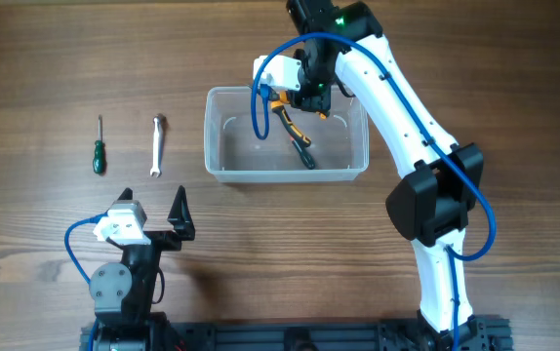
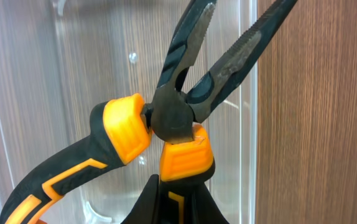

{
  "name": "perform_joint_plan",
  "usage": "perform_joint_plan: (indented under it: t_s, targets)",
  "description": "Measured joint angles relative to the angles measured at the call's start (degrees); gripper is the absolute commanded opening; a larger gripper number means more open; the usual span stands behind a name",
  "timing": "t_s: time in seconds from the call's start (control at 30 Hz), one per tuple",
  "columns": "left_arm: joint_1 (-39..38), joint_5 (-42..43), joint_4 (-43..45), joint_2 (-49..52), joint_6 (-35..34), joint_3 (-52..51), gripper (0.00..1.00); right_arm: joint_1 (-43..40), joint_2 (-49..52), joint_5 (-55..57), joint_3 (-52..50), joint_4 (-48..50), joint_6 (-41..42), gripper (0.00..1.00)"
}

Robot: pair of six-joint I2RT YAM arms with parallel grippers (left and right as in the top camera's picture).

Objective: Pack container
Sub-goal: 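Carry the pliers into the container and release them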

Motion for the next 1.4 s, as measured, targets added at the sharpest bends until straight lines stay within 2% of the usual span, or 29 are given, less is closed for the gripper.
perform_joint_plan:
  t_s: [0.27,0.67,1.0,1.27,1.4]
  targets:
    - [0.00,0.00,0.00,0.00,0.00,0.00,1.00,0.28,0.00,1.53,0.00,-3.26,-1.03,0.04]
    - [0.00,0.02,0.00,0.00,0.00,0.00,1.00,0.76,2.69,1.44,0.00,-2.10,-1.14,0.05]
    - [0.00,0.02,0.00,0.00,0.00,0.00,1.00,1.31,4.81,0.28,0.00,-1.75,-0.72,0.09]
    - [0.00,0.00,0.00,0.00,0.00,0.00,1.00,1.36,4.85,-1.40,0.00,-1.53,0.15,0.17]
    - [0.00,0.00,0.00,0.00,0.00,0.00,1.00,1.36,4.85,-2.45,0.00,-1.46,1.22,0.17]
